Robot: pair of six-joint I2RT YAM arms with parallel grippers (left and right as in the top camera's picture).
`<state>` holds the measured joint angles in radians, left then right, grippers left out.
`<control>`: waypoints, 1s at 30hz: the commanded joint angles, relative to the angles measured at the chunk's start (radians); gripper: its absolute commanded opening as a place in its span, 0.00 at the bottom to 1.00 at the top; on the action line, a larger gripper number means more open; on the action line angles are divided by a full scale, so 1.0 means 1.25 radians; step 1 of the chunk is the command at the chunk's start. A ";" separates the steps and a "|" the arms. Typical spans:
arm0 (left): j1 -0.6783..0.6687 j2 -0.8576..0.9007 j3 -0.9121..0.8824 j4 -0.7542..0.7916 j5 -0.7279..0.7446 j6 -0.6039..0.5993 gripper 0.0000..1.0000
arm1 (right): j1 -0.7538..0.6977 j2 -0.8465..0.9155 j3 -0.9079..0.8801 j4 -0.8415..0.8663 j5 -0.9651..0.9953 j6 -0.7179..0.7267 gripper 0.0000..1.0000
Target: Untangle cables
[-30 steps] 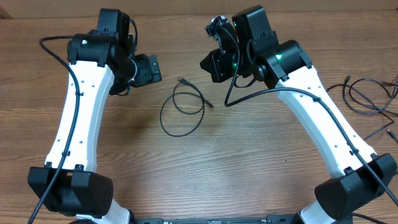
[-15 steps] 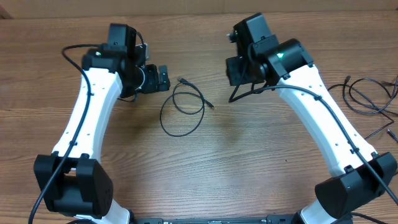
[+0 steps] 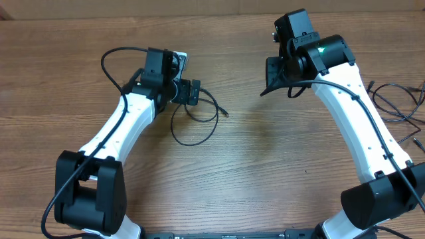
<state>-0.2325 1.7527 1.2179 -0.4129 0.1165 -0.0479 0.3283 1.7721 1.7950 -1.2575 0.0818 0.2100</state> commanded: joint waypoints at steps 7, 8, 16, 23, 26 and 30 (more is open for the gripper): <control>-0.010 0.112 -0.027 0.091 -0.032 0.005 0.95 | -0.003 0.003 0.000 -0.030 -0.031 0.009 0.48; -0.014 0.124 -0.027 0.098 -0.035 0.005 0.95 | -0.003 0.003 0.000 -0.031 -0.035 0.009 0.48; -0.037 0.202 -0.027 0.149 -0.042 -0.011 0.93 | -0.003 0.003 0.000 -0.052 -0.049 0.009 0.48; -0.054 0.225 -0.026 0.152 -0.036 -0.037 0.52 | -0.003 0.003 0.000 -0.061 -0.049 0.009 0.48; -0.057 0.222 -0.017 0.145 -0.031 -0.037 0.12 | -0.003 0.003 0.000 -0.061 -0.049 0.009 0.49; -0.057 0.200 0.013 0.103 -0.030 -0.037 0.04 | -0.003 0.003 0.000 -0.060 -0.048 0.009 0.49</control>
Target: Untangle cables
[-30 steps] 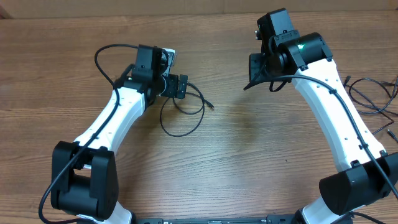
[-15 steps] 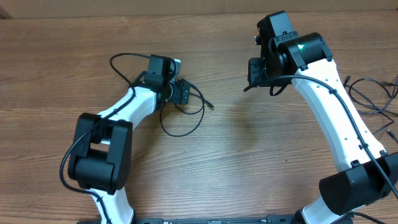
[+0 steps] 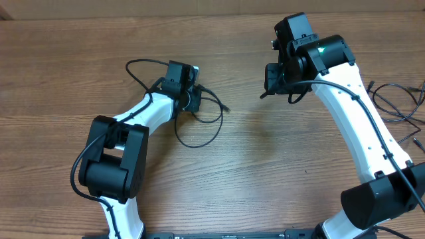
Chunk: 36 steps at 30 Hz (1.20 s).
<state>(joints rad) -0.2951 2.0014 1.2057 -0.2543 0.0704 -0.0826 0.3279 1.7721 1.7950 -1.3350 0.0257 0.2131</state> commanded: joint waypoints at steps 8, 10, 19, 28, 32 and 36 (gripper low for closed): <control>-0.005 -0.172 0.195 -0.195 0.142 -0.009 0.04 | -0.002 0.004 0.000 0.004 -0.019 0.006 0.65; -0.005 -0.216 0.234 -0.215 0.242 -0.020 0.04 | -0.002 0.004 0.000 0.007 -0.062 0.000 0.70; -0.005 -0.325 0.268 -0.222 0.474 -0.045 0.04 | -0.002 0.004 0.000 0.053 -0.332 -0.139 0.71; -0.005 -0.327 0.268 -0.222 0.512 -0.060 0.04 | -0.002 0.004 0.000 0.130 -0.346 -0.142 0.70; -0.005 -0.327 0.268 -0.221 0.526 -0.061 0.04 | -0.002 0.004 0.000 0.175 -0.355 -0.142 0.70; -0.005 -0.327 0.268 -0.215 0.577 -0.066 0.04 | -0.002 0.004 0.000 0.255 -0.354 -0.142 0.70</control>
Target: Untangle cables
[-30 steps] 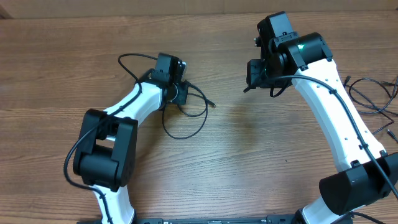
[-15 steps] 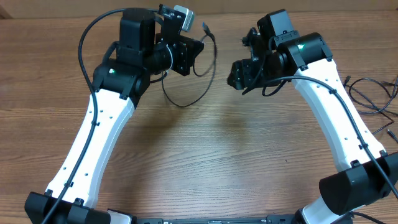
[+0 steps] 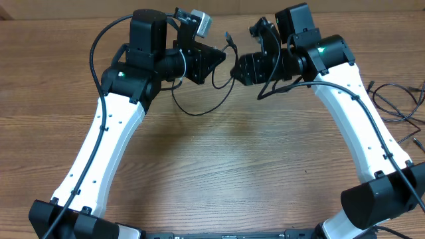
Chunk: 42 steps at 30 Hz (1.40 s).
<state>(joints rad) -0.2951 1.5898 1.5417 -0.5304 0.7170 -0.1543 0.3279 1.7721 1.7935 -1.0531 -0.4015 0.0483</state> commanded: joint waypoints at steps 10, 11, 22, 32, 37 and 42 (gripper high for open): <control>-0.005 0.002 -0.001 0.006 0.066 -0.032 0.04 | -0.002 0.004 0.001 0.114 -0.012 -0.010 0.16; -0.005 0.002 -0.001 0.006 0.058 -0.033 0.04 | -0.002 0.004 0.001 0.102 -0.012 -0.010 0.14; -0.005 0.002 -0.001 0.006 -0.049 -0.037 0.04 | -0.002 0.004 0.001 0.015 0.039 -0.010 0.04; -0.005 0.002 -0.001 0.009 0.066 -0.045 0.04 | -0.001 0.004 0.001 0.086 0.026 -0.022 0.56; -0.005 0.002 -0.001 0.032 0.146 -0.068 0.04 | -0.001 0.004 0.001 0.114 0.026 -0.022 0.41; -0.005 0.002 -0.001 0.052 0.154 -0.084 0.04 | 0.000 0.004 0.001 0.117 0.005 -0.022 0.19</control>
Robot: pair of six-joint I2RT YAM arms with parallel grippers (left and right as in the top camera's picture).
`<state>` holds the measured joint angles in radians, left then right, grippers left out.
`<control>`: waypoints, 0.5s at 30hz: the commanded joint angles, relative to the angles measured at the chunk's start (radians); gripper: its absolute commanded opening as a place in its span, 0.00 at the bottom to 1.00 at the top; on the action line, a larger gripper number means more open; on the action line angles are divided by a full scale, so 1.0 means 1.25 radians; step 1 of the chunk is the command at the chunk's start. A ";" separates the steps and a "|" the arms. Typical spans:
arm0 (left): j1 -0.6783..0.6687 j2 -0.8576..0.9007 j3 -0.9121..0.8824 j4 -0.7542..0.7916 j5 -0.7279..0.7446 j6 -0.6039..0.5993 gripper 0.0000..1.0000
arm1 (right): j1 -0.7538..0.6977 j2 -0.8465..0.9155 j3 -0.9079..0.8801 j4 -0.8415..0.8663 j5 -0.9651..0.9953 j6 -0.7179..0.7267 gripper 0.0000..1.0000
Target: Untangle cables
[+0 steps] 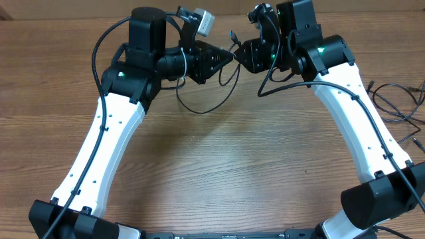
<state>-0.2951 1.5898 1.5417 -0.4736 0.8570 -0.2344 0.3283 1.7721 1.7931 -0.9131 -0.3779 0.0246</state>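
A thin black cable (202,108) hangs in a loop above the wooden table (219,172), lifted at the back centre. My left gripper (224,61) points to the right and is shut on the cable's upper part. The cable's plug end (232,34) sticks up just beyond its fingertips. My right gripper (243,53) points to the left, tip to tip with the left one and right at the cable. Whether its fingers close on the cable does not show from above.
A second bunch of black cables (397,106) lies at the table's right edge, beside the right arm. The back edge of the table runs just behind both grippers.
Both grippers have risen slightly toward the back edge and closed the gap between them, now tip to tip. The cable loop still hangs from the left gripper, its plug end a little higher.
First the cable lay looped on the table with my left gripper low on it, the right gripper waiting apart at the back. Then the left arm had shifted over the cable. Later the cable hung lifted, the right gripper turned toward it; now the tips meet.
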 commanded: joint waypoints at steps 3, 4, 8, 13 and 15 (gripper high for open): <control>-0.005 0.002 -0.001 0.007 0.033 -0.020 0.04 | 0.000 0.004 0.001 0.000 -0.016 -0.003 0.06; -0.005 0.002 -0.001 0.005 0.025 -0.020 0.04 | 0.000 0.004 0.001 -0.001 -0.016 -0.003 0.04; -0.005 0.002 -0.001 0.005 0.020 -0.020 0.04 | 0.000 0.004 0.001 -0.003 -0.013 -0.003 0.04; -0.005 0.002 -0.001 -0.016 -0.107 -0.019 0.04 | -0.003 0.004 0.001 -0.024 0.028 -0.003 0.04; -0.005 0.002 -0.001 -0.039 -0.206 -0.020 0.04 | -0.003 0.004 0.001 -0.051 0.103 0.001 0.04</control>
<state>-0.2951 1.5898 1.5417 -0.5041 0.7750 -0.2455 0.3283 1.7721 1.7931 -0.9607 -0.3538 0.0235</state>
